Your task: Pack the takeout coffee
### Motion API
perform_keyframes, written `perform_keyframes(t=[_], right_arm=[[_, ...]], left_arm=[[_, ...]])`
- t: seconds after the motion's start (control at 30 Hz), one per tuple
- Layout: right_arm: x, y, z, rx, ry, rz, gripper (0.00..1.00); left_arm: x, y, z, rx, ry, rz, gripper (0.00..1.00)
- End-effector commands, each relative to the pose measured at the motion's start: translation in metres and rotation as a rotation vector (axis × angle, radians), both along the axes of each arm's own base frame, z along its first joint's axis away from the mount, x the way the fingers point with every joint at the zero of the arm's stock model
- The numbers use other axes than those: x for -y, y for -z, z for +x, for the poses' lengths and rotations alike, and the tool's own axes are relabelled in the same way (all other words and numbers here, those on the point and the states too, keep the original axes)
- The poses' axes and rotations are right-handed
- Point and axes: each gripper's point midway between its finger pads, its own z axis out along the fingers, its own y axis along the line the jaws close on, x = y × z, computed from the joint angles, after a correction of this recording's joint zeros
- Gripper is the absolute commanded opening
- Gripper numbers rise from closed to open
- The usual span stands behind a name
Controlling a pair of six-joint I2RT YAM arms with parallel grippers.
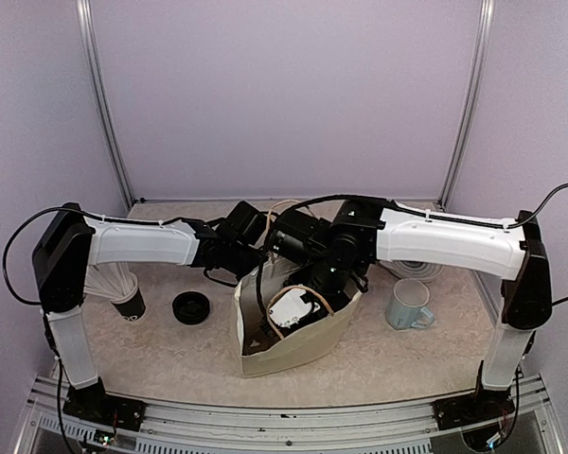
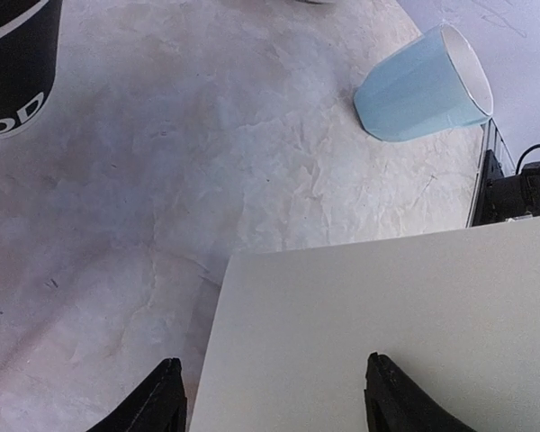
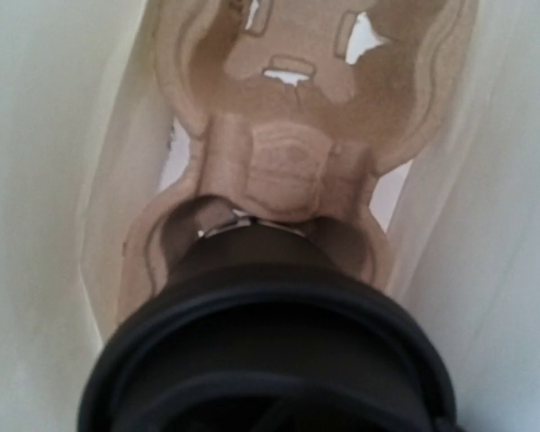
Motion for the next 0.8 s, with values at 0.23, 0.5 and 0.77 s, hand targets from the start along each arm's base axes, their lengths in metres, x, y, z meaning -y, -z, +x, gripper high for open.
perform_keyframes(t=[0.23, 0.5, 0.77], right_arm=[[0.011, 0.009, -0.001, -0.234, 0.070, -0.051, 0.45], [0.000, 0.023, 0.026, -0.171, 0.122, 0.028, 0.46], [0.009, 0.046, 0.026, -0.173, 0.136, -0.006, 0.48]], left_arm=[[-0.074, -0.035, 0.083, 0.109, -0.284, 0.053, 0.71], [-0.115, -0.080, 0.100, 0.208, -0.415, -0.003, 0.71], [-0.119, -0.084, 0.091, 0.200, -0.418, -0.027, 0.71]])
